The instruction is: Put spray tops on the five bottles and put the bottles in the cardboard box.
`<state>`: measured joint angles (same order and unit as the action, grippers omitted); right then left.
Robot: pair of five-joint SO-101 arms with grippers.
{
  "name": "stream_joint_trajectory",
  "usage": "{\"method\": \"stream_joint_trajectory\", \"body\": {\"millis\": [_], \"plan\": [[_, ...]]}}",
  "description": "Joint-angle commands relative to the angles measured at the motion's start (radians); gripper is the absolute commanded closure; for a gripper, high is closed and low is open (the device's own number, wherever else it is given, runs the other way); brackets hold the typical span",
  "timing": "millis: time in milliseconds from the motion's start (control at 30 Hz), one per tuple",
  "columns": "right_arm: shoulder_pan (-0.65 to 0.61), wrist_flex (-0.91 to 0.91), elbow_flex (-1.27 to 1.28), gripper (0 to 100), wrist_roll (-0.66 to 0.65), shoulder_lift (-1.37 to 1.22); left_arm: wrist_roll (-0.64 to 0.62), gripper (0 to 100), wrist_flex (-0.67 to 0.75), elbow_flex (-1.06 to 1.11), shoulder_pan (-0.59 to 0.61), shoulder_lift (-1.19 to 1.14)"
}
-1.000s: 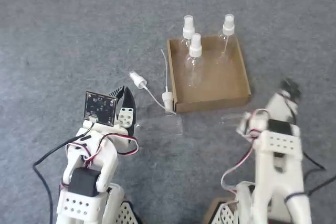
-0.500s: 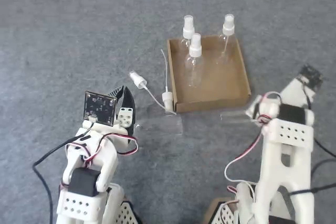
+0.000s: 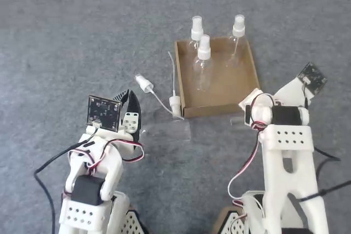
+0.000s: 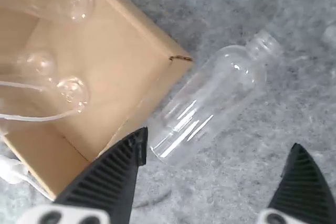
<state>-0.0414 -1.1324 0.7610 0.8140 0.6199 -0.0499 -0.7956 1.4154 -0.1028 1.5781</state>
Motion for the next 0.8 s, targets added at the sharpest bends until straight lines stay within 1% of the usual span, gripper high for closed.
{"method": "stream_joint_trajectory", "body": {"millis": [0, 167, 333, 533, 767], "plan": [[-0.025, 0.048, 0.009, 65.8, 0.012, 0.002, -0.006, 99, 0.035, -0.013, 0.005, -0.008], [-0.062, 0.142, 0.078, 65.9, 0.014, 0.002, -0.008, 99, 0.035, -0.013, 0.005, -0.008], [-0.058, 0.150, 0.087, 65.9, 0.014, -0.001, -0.009, 99, 0.035, -0.013, 0.005, -0.008], [-0.056, 0.191, 0.081, 65.9, 0.015, -0.125, -0.011, 99, 0.035, -0.013, 0.005, -0.008], [0.022, 0.232, 0.063, 65.9, 0.008, -0.232, -0.009, 99, 0.035, -0.013, 0.005, -0.008]]}}
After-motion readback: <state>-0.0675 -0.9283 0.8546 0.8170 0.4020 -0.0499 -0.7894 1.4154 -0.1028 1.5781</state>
